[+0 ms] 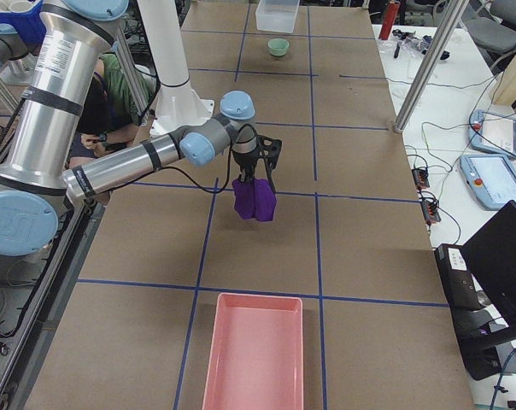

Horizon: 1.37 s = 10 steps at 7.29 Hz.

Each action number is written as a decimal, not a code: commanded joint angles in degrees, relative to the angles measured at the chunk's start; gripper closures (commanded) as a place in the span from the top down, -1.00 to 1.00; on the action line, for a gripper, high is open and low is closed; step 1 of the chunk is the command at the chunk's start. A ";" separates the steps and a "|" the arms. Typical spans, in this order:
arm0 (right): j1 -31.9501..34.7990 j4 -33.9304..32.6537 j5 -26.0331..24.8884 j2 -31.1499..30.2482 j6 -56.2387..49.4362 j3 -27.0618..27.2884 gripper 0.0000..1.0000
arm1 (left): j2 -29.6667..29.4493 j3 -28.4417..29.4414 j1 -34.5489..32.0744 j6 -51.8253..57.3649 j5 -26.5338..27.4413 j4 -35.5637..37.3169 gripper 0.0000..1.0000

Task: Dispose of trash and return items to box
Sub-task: 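Lower the cup into the clear bin while the right gripper lifts the cloth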

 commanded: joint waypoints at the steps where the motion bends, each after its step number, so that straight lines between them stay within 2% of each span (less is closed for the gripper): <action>1: 6.92 -21.18 0.89 8.66 -7.53 7.78 -1.00 | 7.13 -0.76 -0.68 -4.72 -6.71 -3.17 -1.00; 3: 14.64 -42.34 0.89 21.29 -17.88 9.91 -1.00 | 12.24 -1.39 -0.68 -12.55 -7.80 -3.43 -1.00; 5: 22.38 -59.34 0.89 31.34 -30.26 9.65 -1.00 | 13.49 0.88 -0.60 -12.75 -9.80 -3.52 -1.00; 6: 25.47 -62.37 0.80 32.59 -35.20 9.39 -1.00 | 13.58 3.42 -0.51 -12.84 -14.95 -3.78 -1.00; 8: 28.91 -62.49 0.89 32.17 -42.08 9.21 -1.00 | 13.49 7.73 -0.25 -12.84 -19.46 -7.81 -1.00; 10: 30.06 -62.75 0.80 31.82 -43.16 9.30 -1.00 | 13.40 11.43 0.02 -12.84 -20.79 -11.33 -1.00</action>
